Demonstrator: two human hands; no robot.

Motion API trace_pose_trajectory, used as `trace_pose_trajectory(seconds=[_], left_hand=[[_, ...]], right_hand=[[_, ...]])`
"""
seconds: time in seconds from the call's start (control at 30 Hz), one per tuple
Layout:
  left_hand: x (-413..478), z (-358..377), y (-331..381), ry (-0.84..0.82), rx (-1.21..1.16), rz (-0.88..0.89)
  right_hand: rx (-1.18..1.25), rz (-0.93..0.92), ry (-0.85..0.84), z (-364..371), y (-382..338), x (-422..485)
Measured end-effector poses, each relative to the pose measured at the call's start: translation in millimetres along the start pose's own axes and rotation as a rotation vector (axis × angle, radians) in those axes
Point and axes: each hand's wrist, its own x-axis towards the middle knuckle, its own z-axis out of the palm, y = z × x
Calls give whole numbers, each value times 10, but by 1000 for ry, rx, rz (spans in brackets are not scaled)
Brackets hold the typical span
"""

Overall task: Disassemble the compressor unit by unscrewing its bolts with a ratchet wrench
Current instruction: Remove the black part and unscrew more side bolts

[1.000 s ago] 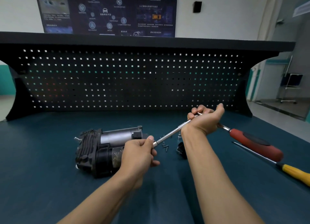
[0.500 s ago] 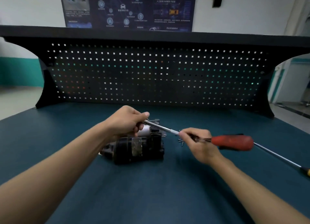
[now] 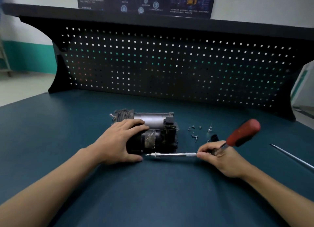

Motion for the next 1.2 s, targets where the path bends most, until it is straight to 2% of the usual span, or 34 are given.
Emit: trace_pose_trajectory(seconds=[0.43,0.7,0.9,1.0,1.1,1.2], left_hand=[[71,105,-132,109,-7,46],[98,129,-159,104,26,37],[104,131,-120,108,45,18],[112,119,-119,104,42,16],[121,103,-124,101,30,17],[123,97,-139,98,27,23]], right_hand=[[-42,-76,50,151,-84,21],[-14,-84,79,191,-111,31],[5,14,29,164,-74,125],[-24,129,-65,126,-74,236],[47,276,-142,71,-115,347],[63,309,-201,47,-125,391]])
